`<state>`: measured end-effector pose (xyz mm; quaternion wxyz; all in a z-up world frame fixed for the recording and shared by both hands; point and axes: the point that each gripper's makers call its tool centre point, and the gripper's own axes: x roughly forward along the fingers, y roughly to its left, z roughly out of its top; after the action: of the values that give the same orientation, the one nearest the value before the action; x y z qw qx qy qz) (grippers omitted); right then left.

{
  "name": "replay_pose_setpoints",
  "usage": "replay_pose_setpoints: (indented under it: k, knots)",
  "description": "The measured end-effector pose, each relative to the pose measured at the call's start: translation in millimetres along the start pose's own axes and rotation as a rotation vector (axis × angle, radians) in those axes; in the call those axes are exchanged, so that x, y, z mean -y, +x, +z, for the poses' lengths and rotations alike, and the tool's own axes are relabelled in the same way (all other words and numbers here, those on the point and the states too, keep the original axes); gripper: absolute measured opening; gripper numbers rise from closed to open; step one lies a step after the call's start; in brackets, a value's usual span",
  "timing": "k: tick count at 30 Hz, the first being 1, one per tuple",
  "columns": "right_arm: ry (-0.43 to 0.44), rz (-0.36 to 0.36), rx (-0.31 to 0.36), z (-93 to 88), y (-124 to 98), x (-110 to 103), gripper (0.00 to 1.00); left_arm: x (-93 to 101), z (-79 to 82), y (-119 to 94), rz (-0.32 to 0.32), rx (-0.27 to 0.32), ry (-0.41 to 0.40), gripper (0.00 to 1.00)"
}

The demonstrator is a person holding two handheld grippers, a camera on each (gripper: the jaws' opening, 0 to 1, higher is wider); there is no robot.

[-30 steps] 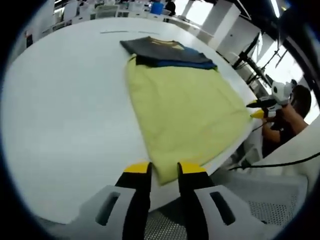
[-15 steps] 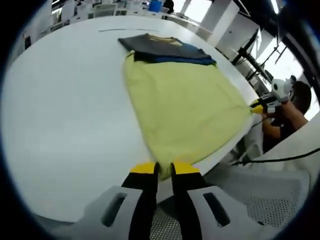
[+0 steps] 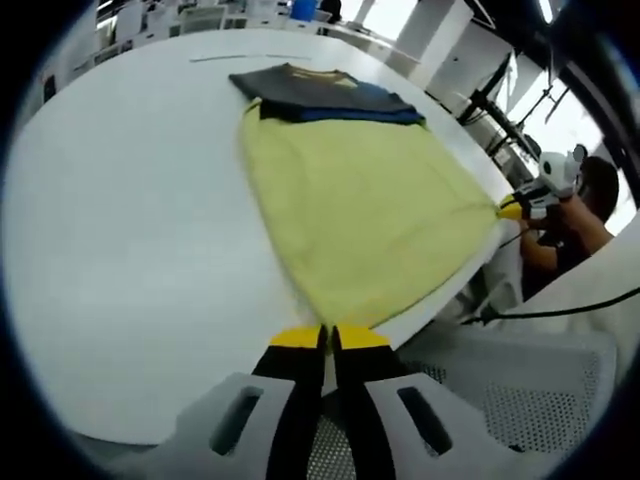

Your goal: Fold the garment on the visible template until the final outline fits inside the template.

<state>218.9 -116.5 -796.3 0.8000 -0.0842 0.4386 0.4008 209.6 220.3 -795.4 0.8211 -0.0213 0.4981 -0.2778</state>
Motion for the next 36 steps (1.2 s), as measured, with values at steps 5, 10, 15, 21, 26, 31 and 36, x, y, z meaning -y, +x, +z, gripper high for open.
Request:
replay_pose_setpoints:
  k: [5,10,15,21,26,31,36]
  knots:
    - [0.006,-0.002,0.021,7.7,-5.9,0.9,0.0,0.1,5.2,-5.3,-0.002,0.007,0.014,0.0]
    - [0.004,-0.01,0.049,19.2,-12.8,4.8,0.0,1.0,13.8,-11.5,-0.003,0.029,0.027,0.0]
    - [-0.004,-0.023,0.082,34.2,-19.1,10.6,0.0,2.4,25.3,-17.5,-0.007,0.057,0.031,0.0]
    - [-0.011,-0.035,0.109,47.7,-23.5,17.6,0.0,0.6,43.0,-23.1,-0.002,0.103,0.047,0.0]
    - [-0.022,-0.047,0.133,64.0,-25.9,25.7,0.0,-1.2,61.5,-26.6,0.005,0.137,0.069,0.0]
    - [-0.032,-0.062,0.162,82.2,-30.7,34.6,0.0,-6.0,80.0,-30.8,0.012,0.172,0.082,0.0]
    - [-0.037,-0.077,0.194,101.6,-35.3,45.3,0.0,-10.7,100.5,-33.6,0.018,0.209,0.091,0.0]
